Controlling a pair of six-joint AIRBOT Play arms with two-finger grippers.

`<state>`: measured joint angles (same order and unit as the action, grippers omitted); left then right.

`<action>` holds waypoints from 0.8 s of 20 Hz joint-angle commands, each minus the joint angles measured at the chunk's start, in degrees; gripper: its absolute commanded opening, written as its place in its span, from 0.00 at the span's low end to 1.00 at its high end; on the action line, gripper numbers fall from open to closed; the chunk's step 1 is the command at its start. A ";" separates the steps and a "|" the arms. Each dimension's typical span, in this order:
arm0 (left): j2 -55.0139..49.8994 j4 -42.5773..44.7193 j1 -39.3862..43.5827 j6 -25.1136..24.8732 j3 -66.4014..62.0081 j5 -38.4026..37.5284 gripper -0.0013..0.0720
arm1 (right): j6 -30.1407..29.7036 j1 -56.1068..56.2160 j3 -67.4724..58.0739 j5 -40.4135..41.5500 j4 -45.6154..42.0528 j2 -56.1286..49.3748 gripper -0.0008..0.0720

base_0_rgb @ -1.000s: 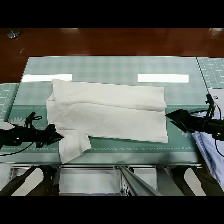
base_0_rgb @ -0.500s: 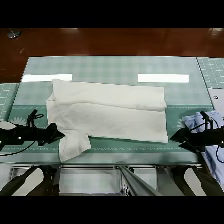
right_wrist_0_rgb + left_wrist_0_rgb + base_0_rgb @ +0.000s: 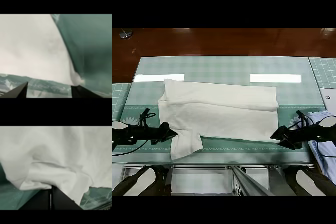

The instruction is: Fold the shirts.

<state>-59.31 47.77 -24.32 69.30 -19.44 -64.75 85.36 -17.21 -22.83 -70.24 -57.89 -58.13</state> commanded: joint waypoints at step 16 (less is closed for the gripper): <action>-5.27 -7.10 2.71 -1.49 -27.12 -0.31 0.06 | -11.91 1.38 -21.75 8.76 17.97 -6.64 0.04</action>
<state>-61.36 42.06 -24.40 67.66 -38.76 -66.83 75.59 -15.90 -39.03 -63.86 -45.45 -63.92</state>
